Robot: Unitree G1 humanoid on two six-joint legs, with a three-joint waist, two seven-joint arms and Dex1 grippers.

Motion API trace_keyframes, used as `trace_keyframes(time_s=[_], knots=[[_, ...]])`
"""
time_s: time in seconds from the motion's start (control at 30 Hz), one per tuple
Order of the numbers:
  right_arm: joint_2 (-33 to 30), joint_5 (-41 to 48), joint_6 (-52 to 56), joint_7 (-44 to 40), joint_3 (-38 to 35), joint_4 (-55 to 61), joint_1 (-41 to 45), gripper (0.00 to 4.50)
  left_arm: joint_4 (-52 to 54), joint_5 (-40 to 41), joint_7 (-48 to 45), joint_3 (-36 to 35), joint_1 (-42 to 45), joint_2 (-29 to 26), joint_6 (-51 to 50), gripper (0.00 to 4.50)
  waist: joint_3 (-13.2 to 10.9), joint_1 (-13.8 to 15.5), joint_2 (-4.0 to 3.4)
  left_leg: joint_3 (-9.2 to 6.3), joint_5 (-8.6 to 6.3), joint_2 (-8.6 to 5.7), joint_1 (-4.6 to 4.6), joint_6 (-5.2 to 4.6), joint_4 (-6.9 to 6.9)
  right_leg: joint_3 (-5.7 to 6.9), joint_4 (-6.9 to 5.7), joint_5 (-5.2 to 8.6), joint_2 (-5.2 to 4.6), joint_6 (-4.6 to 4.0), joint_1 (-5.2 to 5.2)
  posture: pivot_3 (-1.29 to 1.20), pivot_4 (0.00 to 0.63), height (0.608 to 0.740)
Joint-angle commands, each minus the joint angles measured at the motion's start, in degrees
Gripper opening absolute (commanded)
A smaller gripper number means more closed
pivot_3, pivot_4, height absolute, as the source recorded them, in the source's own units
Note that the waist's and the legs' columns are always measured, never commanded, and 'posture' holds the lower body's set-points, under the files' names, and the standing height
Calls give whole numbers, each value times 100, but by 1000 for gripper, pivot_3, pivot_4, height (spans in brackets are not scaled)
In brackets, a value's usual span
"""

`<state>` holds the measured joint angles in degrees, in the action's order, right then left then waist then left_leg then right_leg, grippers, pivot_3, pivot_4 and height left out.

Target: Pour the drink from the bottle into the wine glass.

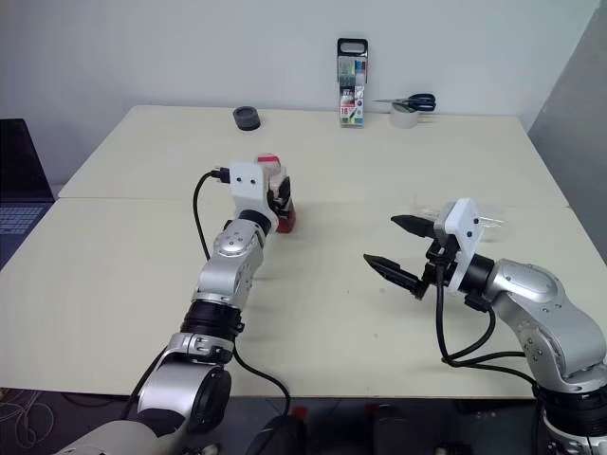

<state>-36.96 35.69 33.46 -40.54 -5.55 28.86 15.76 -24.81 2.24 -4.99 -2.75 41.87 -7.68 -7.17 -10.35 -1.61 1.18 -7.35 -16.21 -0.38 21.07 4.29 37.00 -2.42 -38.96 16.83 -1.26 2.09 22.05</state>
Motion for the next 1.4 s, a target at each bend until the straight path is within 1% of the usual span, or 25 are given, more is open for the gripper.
trace_keyframes(time_s=[0.03, 0.13, 0.27, 0.43, 0.53, 0.67, 0.73, 0.8, 0.87, 0.97, 1.17, 1.4], knots=[[69, -46, -120, 159, -107, 174, -7, 4500, 524, 132, -428, 62, -40, -101, 113, 1762, 0, 2, 0, -1, 0, 0, 1, 0, 0, 0, 0, 0, 0, 0, 0, 0, 150, 740], [115, -78, -89, 295, -151, 265, -126, 4500, 701, 323, -900, 88, -117, -159, 33, 1762, 0, 3, 0, -3, 0, 0, 4, 1, 1, 2, 0, 0, -1, 0, 2, 0, 150, 740], [181, -313, -194, 709, -305, 487, -482, 4500, 951, 794, -2081, 298, -207, -255, -173, 1762, 0, 2, 0, -4, 1, -1, 11, 1, 1, 3, 0, 0, -1, 0, 7, 0, 150, 740], [344, -666, -291, 1223, -376, 767, -746, 4500, 945, 989, -3252, 675, -170, -370, -67, 1762, 0, 0, 0, 0, 1, -1, 13, 2, 2, 0, -1, 0, -1, 0, 11, 0, 150, 740], [389, -256, 108, 1380, -466, 1212, -815, 4500, 840, 1141, -4120, 915, -43, -405, 112, 1762, 0, -6, -1, 0, 1, 1, 13, 2, -1, 1, -1, 0, 2, 0, 13, 0, 150, 740], [352, 489, 753, 1670, -607, 1691, -625, 4500, 507, 1304, -5192, 1088, 269, -446, 316, 1762, -1, -7, -1, -2, 1, 0, 17, 0, 3, 2, -1, 0, 2, 0, 13, 0, 150, 740], [425, 690, 994, 1965, -562, 1834, -442, 4500, 281, 1346, -5613, 1126, 446, -448, 420, 1762, -1, -21, -1, -2, -1, 0, 16, -3, 3, 2, -2, 0, 3, 0, 12, 0, 150, 740], [463, 704, 1255, 2301, -447, 1908, -236, 4500, 28, 1390, -5976, 1130, 641, -414, 515, 1762, -1, -26, -1, -1, -9, 1, 14, -18, 2, 1, -2, 0, 6, 0, 12, 0, 150, 740], [561, 723, 1527, 2676, -362, 1912, -30, 4500, -184, 1410, -6250, 1133, 791, -373, 613, 1762, 0, -24, -1, -4, -11, 1, 15, -21, 1, 3, -2, 0, 7, -1, 12, 0, 150, 740], [671, 777, 1759, 2908, -218, 1910, 181, 4500, -398, 1383, -6490, 1143, 896, -323, 721, 1762, -1, -24, -2, -4, -12, 0, 19, -22, 1, 2, -1, 0, 6, -1, 15, 0, 150, 740], [868, 471, 1734, 3001, 311, 1779, 511, 4500, -548, 1304, -6701, 1179, 927, -223, 829, 1762, 0, -25, -2, -10, -12, 0, 31, -24, 3, 6, -1, 0, 6, -1, 25, 0, 150, 740], [1182, -146, 1344, 3013, 762, 1374, 772, 4500, -605, 1222, -6749, 1174, 905, -203, 923, 1762, 0, -26, -3, -16, -12, 0, 34, -24, 5, 10, -1, 0, 6, -1, 26, 0, 150, 740]])
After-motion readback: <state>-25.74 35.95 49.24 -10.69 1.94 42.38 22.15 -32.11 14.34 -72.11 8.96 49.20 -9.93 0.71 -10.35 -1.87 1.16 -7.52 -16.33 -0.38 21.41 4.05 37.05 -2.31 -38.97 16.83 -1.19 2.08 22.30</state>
